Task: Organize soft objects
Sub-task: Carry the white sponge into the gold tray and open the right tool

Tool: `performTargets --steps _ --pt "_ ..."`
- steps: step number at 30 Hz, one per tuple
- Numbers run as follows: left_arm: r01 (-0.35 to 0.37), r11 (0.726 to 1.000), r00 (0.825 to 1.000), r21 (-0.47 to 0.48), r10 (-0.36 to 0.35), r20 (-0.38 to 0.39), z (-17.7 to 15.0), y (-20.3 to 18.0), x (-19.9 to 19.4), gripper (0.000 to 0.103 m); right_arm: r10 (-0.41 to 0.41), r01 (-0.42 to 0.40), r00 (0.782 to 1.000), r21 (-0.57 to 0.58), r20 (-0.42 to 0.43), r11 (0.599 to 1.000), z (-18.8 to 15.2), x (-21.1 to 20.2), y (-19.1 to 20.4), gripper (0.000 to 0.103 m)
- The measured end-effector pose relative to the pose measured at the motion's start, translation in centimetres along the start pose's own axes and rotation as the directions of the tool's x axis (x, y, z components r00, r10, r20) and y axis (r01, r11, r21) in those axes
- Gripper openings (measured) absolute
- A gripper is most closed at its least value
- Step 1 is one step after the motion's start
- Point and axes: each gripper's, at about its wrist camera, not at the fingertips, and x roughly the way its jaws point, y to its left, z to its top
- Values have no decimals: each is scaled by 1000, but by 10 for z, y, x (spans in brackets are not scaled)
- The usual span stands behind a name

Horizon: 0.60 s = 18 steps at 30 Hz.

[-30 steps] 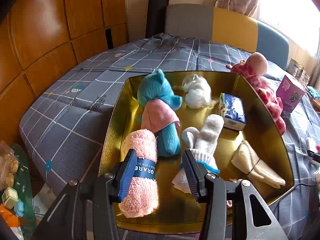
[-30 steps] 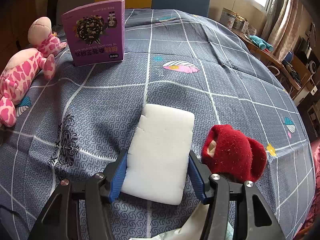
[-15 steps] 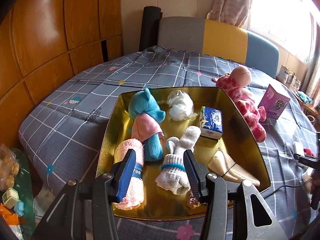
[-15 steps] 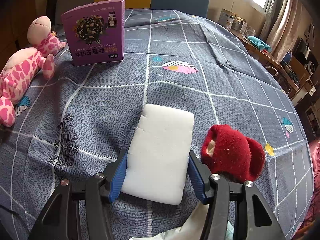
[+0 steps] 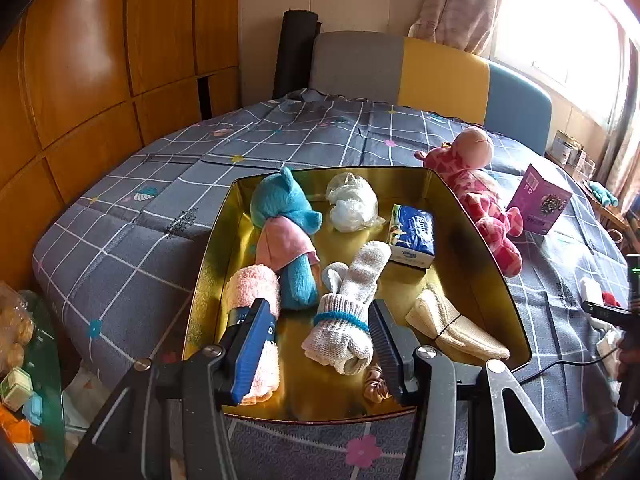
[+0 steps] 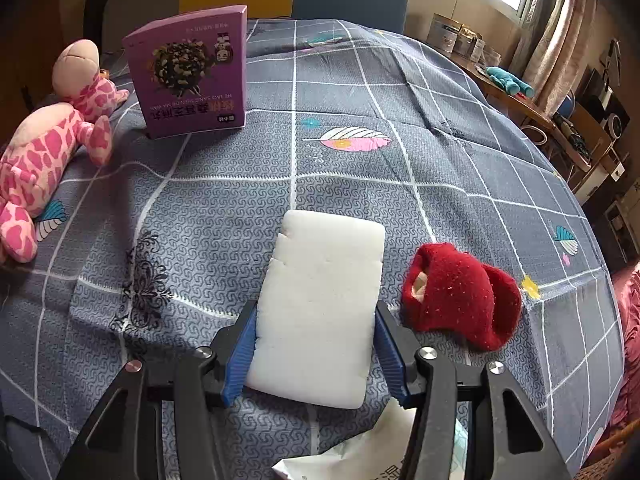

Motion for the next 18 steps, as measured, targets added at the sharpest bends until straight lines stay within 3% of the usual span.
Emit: performTargets --steps 6,10,14,18 --pt "3 1000 1000 -15 -3 -11 -2 4 2 52 73 -73 995 -1 66 997 6 -36 19 55" --pt "-9 999 1000 -34 9 -7 -1 13 2 52 174 -168 980 -72 99 983 8 -65 55 55" --pt "-38 997 999 -68 37 -3 0 29 1 52 315 -297 945 -169 91 940 6 -90 112 55" --pt "-66 992 998 -103 67 2 0 46 -1 52 462 -438 886 -251 44 863 1 -113 174 56"
